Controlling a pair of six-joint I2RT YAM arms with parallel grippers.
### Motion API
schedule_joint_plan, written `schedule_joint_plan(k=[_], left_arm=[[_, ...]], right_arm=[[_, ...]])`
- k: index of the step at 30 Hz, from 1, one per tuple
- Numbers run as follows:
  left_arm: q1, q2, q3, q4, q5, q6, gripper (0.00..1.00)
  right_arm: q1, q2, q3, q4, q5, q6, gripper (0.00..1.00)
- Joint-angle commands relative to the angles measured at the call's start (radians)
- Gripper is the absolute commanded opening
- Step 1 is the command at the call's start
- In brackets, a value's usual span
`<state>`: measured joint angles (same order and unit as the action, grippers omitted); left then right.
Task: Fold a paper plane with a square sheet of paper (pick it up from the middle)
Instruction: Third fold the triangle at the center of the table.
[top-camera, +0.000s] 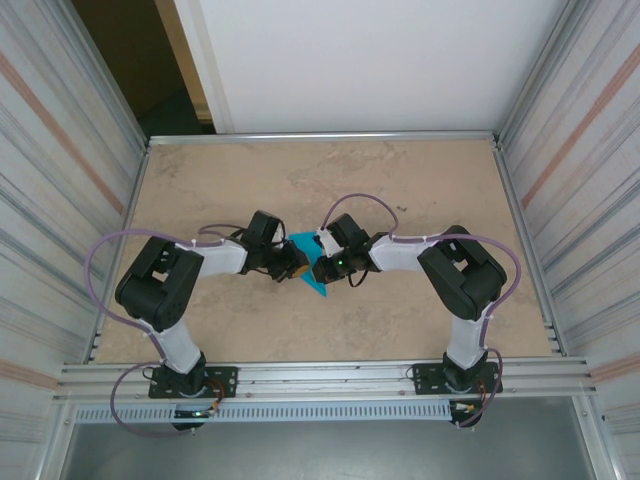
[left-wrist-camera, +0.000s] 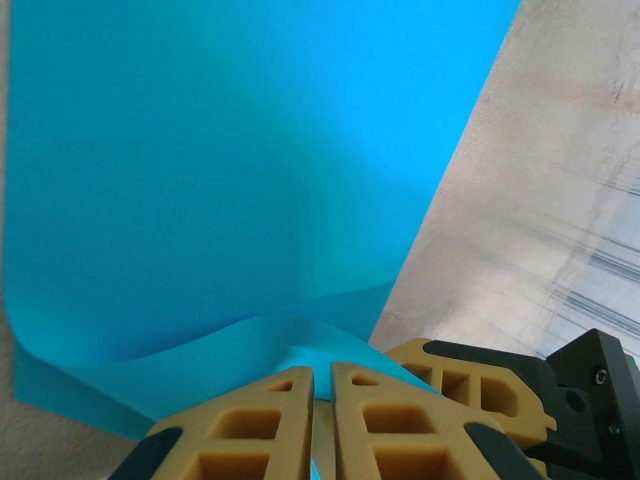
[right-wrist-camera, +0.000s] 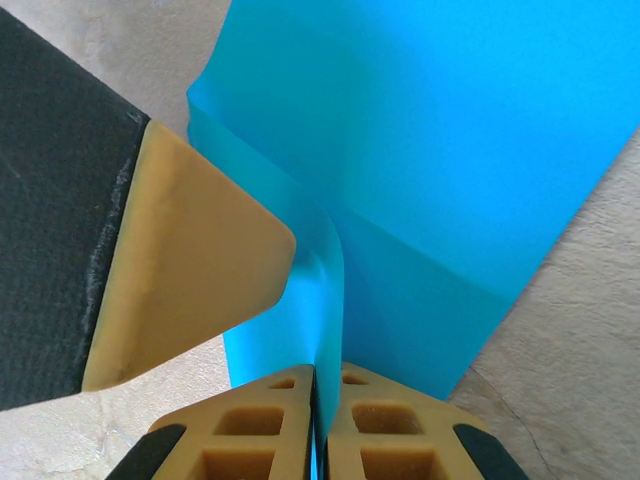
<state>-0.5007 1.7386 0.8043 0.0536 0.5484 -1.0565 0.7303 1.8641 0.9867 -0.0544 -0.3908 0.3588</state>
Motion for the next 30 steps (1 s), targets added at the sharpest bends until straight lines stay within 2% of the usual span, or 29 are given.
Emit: schedule_joint_plan(k=[1, 30], left_arm=[[-0.007, 0.005, -0.001, -0.014, -0.014, -0.016, 0.14], [-0.007, -0.024, -0.036, -0.044, -0.047, -0.006, 0.13]], right_arm=[[-0.009, 0.033, 0.012, -0.062, 0.008, 0.014, 0.12], [-0.016, 0.072, 0.041, -0.11, 0.024, 0.034, 0.09]])
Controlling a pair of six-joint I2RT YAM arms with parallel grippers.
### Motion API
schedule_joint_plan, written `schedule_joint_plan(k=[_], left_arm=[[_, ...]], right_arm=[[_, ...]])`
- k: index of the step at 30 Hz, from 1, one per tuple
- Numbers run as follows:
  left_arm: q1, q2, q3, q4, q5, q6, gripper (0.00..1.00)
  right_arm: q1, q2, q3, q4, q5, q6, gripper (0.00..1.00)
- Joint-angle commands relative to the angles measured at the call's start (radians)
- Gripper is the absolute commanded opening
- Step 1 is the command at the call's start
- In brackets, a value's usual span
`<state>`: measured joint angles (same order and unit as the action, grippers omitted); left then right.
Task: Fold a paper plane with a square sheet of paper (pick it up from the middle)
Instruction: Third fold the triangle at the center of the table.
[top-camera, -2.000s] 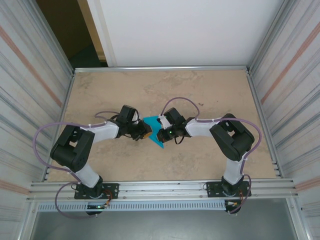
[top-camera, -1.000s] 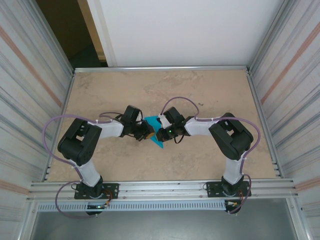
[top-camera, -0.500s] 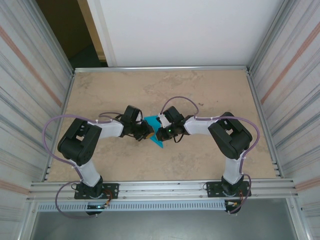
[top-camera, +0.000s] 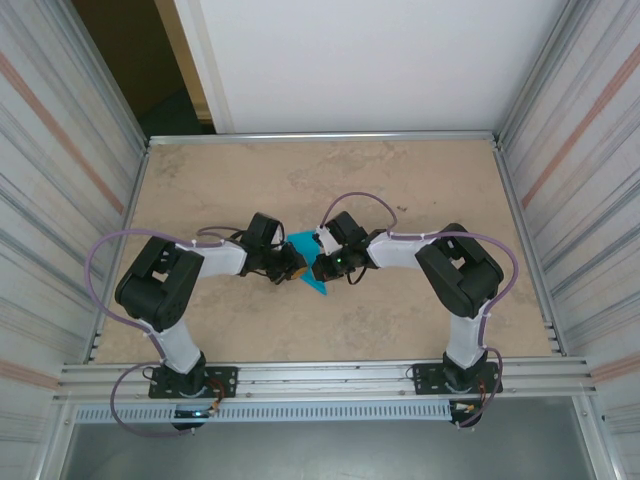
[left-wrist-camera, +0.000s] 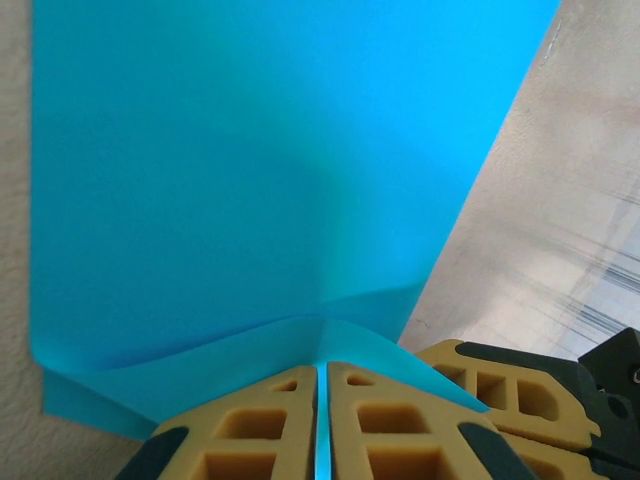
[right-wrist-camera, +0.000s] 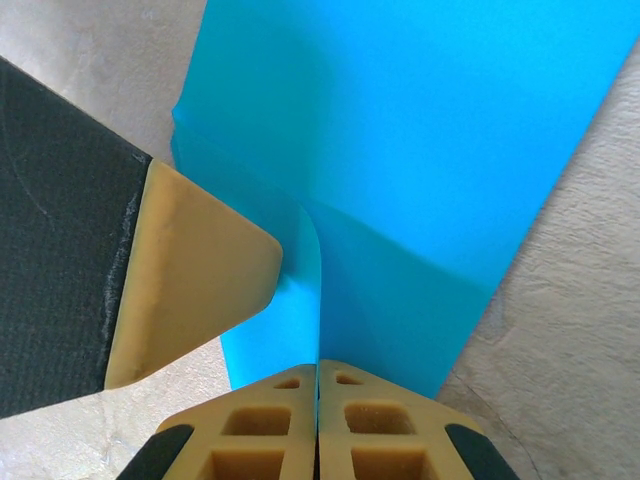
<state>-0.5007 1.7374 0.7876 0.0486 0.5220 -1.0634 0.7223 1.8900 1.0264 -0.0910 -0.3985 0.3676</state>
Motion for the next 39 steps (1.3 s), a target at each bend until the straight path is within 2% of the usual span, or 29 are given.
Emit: schedule_joint_plan(k=[1, 17, 28, 32, 39], left_arm=[[-0.006, -0.026, -0.021, -0.04, -0.019, 0.004, 0.13], [-0.007, -0.019, -0.031, -0.061, -0.041, 0.011, 0.12], [-0.007, -0.018, -0.072, -0.062, -0.06, 0.028, 0.12], [-0.006, -0.014, -0.093, -0.066, -0.072, 0.035, 0.12], [-0.006, -0.002, -0.105, -0.073, -0.1, 0.049, 0.1]], right_arm=[[-0.008, 0.046, 0.001, -0.074, 0.031, 0.025, 0.09], [-0.01, 0.062, 0.015, -0.093, 0.039, 0.028, 0.09], [-0.011, 0.064, 0.021, -0.098, 0.038, 0.033, 0.12], [-0.012, 0.049, 0.026, -0.104, 0.035, 0.041, 0.16], [-0.04, -0.038, 0.033, -0.122, 0.03, 0.093, 0.32]])
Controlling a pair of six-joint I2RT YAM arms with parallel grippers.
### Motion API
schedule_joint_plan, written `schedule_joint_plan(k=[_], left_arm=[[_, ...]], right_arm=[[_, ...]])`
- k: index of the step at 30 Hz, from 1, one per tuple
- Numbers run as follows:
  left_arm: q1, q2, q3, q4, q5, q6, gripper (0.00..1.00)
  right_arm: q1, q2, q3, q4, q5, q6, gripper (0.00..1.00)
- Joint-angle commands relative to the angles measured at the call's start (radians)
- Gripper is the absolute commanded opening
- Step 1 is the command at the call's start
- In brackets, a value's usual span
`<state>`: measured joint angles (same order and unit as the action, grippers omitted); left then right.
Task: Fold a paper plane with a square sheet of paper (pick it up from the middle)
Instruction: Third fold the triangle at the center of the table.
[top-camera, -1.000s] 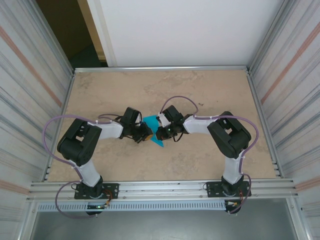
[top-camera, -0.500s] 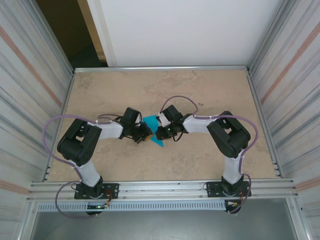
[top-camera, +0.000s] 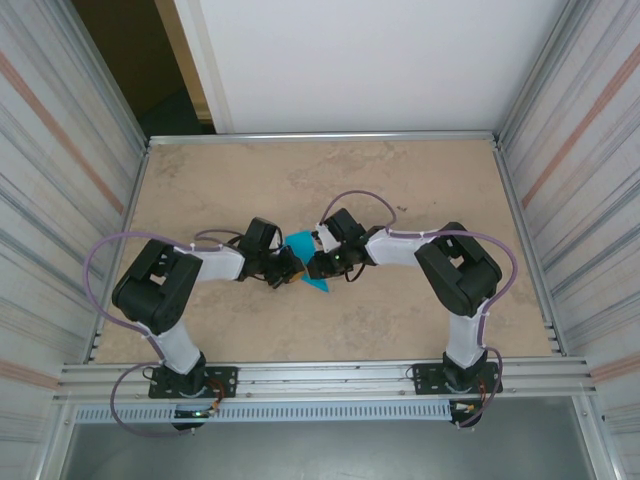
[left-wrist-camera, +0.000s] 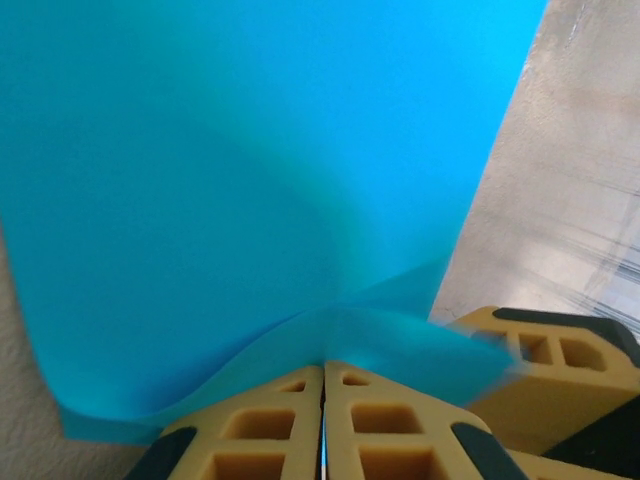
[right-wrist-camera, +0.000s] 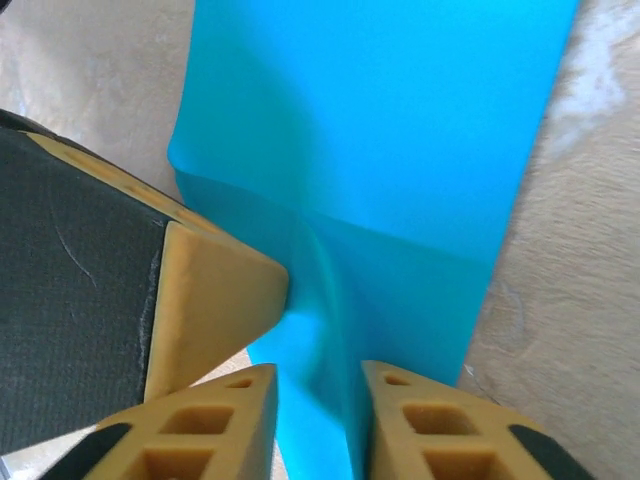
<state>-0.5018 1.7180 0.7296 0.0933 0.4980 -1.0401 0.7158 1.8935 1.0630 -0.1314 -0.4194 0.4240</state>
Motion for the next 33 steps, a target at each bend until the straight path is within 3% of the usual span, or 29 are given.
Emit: schedule_joint_plan(k=[1, 8, 17, 33], left_arm=[[-0.005, 0.02, -0.048, -0.116, -0.078, 0.026, 0.1], [-0.005, 0.034, -0.047, -0.107, -0.081, 0.017, 0.1], [-0.006, 0.045, -0.048, -0.101, -0.084, 0.006, 0.1], [-0.005, 0.024, -0.033, -0.095, -0.066, 0.019, 0.1]], right_arm=[[-0.039, -0.058, -0.008, -0.083, 0.05, 0.043, 0.34], [-0.076, -0.182, -0.071, -0.071, -0.003, 0.072, 0.4], [-0.015, -0.129, -0.047, -0.065, -0.091, 0.062, 0.17], [0.013, -0.006, 0.004, -0.045, -0.141, 0.058, 0.11]])
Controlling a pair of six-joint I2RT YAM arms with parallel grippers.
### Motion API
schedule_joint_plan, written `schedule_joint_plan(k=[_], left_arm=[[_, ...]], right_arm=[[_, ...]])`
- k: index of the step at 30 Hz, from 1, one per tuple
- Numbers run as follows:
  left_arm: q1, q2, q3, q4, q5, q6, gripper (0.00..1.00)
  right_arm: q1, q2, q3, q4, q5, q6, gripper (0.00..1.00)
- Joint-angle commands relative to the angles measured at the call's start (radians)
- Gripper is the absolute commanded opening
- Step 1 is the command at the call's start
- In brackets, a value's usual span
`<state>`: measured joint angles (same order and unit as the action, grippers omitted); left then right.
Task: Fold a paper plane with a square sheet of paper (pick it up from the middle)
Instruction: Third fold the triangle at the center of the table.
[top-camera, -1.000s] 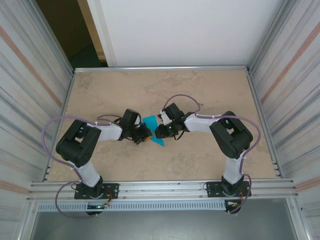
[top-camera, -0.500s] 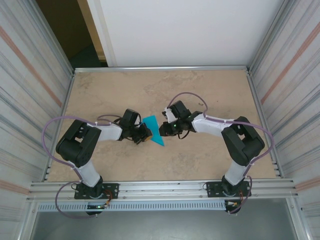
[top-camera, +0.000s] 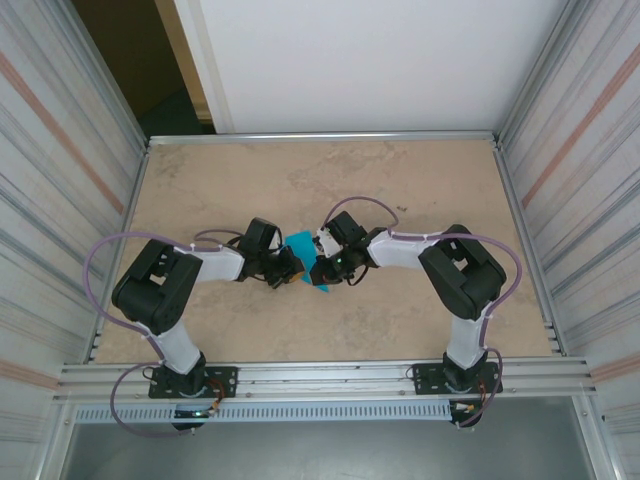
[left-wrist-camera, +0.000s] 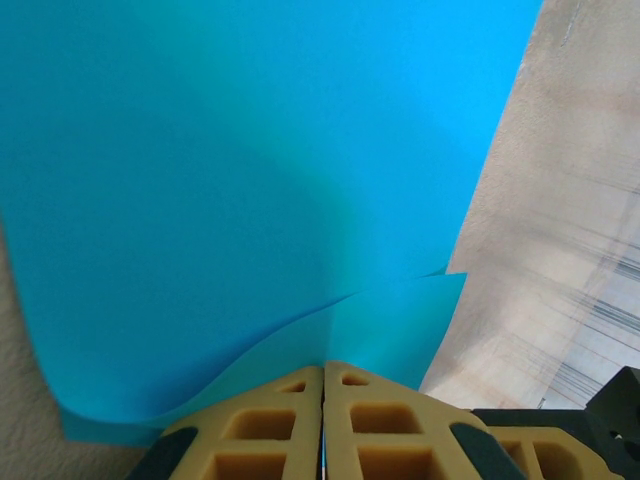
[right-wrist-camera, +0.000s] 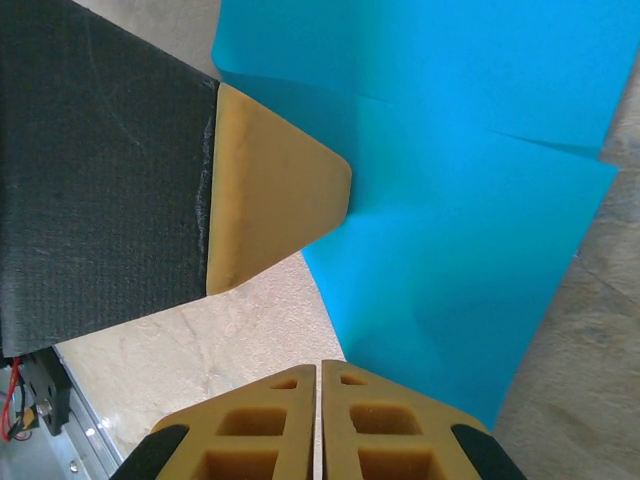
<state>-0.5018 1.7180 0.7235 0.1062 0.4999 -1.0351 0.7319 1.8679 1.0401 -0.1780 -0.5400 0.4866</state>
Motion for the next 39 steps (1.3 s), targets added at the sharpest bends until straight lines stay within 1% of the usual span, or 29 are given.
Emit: schedule_joint_plan(k=[1, 25, 33, 39], left_arm=[[-0.006, 0.024, -0.029, -0.108, -0.068, 0.014, 0.1], [-0.004, 0.005, 0.001, -0.132, -0.059, 0.031, 0.1], [-0.003, -0.051, 0.053, -0.139, -0.029, 0.075, 0.12], [-0.008, -0.074, 0.037, -0.136, -0.035, 0.077, 0.12]], right_arm=[[-0.005, 0.022, 0.027, 0.001, -0.021, -0.005, 0.11], [-0.019, 0.053, 0.027, -0.036, 0.019, -0.033, 0.1], [-0.02, 0.069, 0.034, -0.053, 0.025, -0.03, 0.1], [-0.019, 0.075, 0.039, -0.061, 0.023, -0.028, 0.09]])
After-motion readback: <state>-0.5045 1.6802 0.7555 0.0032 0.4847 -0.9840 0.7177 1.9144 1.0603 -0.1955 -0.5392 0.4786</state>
